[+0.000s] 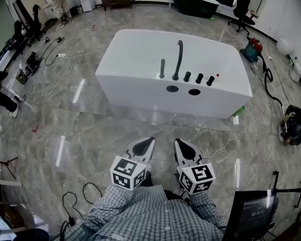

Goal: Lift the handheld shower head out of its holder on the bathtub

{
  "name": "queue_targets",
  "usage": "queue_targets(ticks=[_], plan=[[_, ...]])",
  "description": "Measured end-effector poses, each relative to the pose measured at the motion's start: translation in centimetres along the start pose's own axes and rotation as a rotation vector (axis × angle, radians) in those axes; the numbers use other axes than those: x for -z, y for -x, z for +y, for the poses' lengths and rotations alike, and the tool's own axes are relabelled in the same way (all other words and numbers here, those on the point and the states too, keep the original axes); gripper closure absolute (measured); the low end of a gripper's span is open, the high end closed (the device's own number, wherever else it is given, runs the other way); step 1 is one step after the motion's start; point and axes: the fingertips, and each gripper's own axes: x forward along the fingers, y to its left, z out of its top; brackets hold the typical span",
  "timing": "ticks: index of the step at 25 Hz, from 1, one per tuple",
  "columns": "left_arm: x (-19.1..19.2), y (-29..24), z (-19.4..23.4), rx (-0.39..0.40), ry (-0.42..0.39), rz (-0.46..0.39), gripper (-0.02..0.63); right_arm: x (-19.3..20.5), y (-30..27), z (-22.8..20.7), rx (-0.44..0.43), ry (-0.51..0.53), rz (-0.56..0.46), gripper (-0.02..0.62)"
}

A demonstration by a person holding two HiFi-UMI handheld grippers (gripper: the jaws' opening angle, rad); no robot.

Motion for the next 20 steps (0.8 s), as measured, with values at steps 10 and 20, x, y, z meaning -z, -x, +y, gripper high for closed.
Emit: queue_targets(ticks=[10, 20], plan=[[-3.7, -4.5, 7.9, 0.041, -0.014, -0.005, 0.603, -3.2, -8.9, -2.1, 0.061, -0.028, -0.011, 0.580], [-6.0, -7.2, 13.8, 0.066, 0.006, -0.023, 0.603, -5.7, -15.4, -2.3, 0.077, 0.022, -0.007, 0.580]])
